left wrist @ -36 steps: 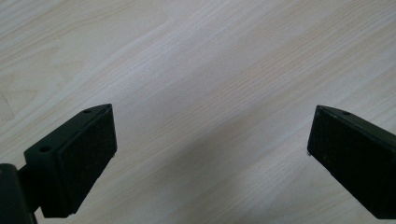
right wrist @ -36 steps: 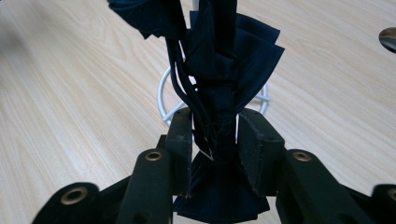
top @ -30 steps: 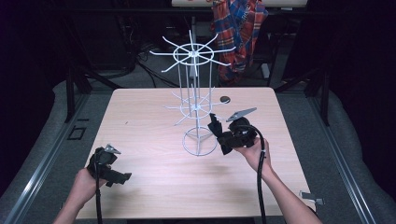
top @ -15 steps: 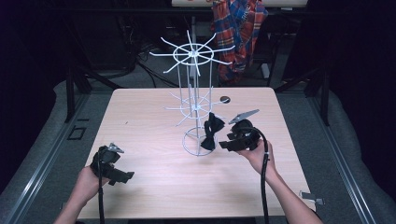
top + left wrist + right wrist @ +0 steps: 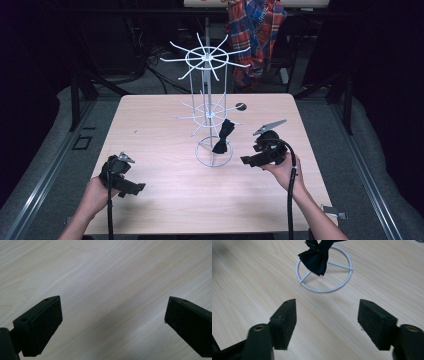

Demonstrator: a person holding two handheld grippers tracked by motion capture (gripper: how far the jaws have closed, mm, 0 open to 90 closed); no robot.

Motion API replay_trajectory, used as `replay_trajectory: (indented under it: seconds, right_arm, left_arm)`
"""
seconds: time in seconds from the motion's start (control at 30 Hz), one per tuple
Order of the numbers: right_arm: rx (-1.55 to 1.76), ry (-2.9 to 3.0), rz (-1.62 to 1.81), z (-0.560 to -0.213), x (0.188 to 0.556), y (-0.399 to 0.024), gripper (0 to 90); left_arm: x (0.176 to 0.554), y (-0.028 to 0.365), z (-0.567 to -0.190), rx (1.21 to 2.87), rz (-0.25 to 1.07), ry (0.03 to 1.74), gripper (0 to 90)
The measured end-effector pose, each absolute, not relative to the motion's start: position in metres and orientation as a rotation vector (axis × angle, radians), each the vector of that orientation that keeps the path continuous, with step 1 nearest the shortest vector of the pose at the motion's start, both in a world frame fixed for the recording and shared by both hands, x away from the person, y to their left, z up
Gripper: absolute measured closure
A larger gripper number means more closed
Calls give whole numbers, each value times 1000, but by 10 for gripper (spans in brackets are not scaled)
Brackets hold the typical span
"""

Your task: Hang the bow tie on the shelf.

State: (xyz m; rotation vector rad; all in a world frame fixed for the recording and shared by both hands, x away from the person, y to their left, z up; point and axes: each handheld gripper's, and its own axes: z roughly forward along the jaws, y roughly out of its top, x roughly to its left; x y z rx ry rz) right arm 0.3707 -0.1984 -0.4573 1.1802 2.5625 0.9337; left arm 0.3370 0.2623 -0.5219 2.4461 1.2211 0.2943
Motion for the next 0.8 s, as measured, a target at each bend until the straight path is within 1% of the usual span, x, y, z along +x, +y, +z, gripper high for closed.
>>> replay_trajectory:
  seconds: [0.03,0.07,0.17,0.3,0.4,0.63,0.8]
  right_arm:
    - [1200,2568,941,-459,369,-203,247]
    - [1200,2568,941,-459,369,-203,247]
    - [1211,2597,903,-464,369,-210,202]
    - [1242,2600,866,-469,369,-212,179]
    - [1236,2617,772,-473,369,-217,159]
    - [1285,2657,677,-489,369,-226,148]
    - [1252,2709,599,-501,368,-232,147]
  left_arm:
    - [337,262,-522,2449,295,1217,15]
    - [337,262,-522,2449,295,1217,15]
    - [339,259,-521,2449,292,1206,15]
    - [342,256,-521,2452,286,1192,15]
    - [345,252,-522,2462,284,1176,15]
    - [351,244,-522,2474,271,1144,16]
    - [355,239,-523,2489,264,1124,15]
